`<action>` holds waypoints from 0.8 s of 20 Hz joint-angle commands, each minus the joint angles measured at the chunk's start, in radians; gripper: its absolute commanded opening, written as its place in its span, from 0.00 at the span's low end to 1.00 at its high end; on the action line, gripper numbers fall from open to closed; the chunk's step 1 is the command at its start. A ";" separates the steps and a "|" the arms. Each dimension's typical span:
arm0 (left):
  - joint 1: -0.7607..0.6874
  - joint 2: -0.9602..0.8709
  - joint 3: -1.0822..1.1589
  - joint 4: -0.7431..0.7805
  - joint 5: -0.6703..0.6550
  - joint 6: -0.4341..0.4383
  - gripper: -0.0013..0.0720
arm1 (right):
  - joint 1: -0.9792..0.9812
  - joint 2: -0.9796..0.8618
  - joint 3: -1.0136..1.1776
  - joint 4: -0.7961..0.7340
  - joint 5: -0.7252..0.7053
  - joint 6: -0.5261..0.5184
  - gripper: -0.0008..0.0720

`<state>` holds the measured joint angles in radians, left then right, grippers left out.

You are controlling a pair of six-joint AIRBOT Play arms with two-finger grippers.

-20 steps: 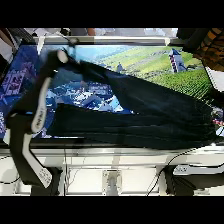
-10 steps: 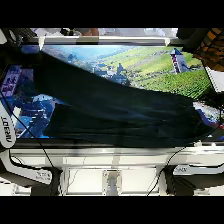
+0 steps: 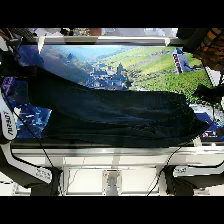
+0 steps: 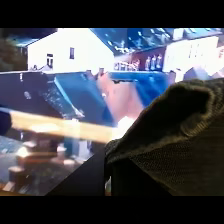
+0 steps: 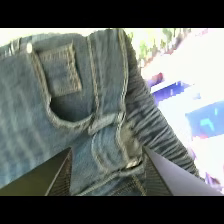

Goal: Fold the clothes and pants, and hang the long-sleeved shirts on hangers.

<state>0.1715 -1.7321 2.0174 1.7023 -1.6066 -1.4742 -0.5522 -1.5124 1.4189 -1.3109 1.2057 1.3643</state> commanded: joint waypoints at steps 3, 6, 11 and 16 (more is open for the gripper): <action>0.014 -0.119 -0.001 0.048 0.028 -0.006 0.06 | 0.043 -0.095 0.001 -0.066 -0.091 0.036 0.62; 0.017 -0.163 0.000 0.048 0.032 -0.008 0.06 | 0.090 -0.193 0.001 -0.073 -0.151 0.068 0.62; 0.017 -0.184 -0.001 0.048 0.063 -0.008 0.06 | 0.164 -0.300 0.001 -0.076 -0.232 0.121 0.52; 0.020 -0.197 -0.001 0.048 0.113 -0.058 0.06 | 0.179 -0.360 0.124 -0.072 -0.248 0.209 0.06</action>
<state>0.1890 -1.9198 2.0171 1.7515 -1.5265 -1.4952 -0.3843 -1.8336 1.4746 -1.3804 0.9813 1.5227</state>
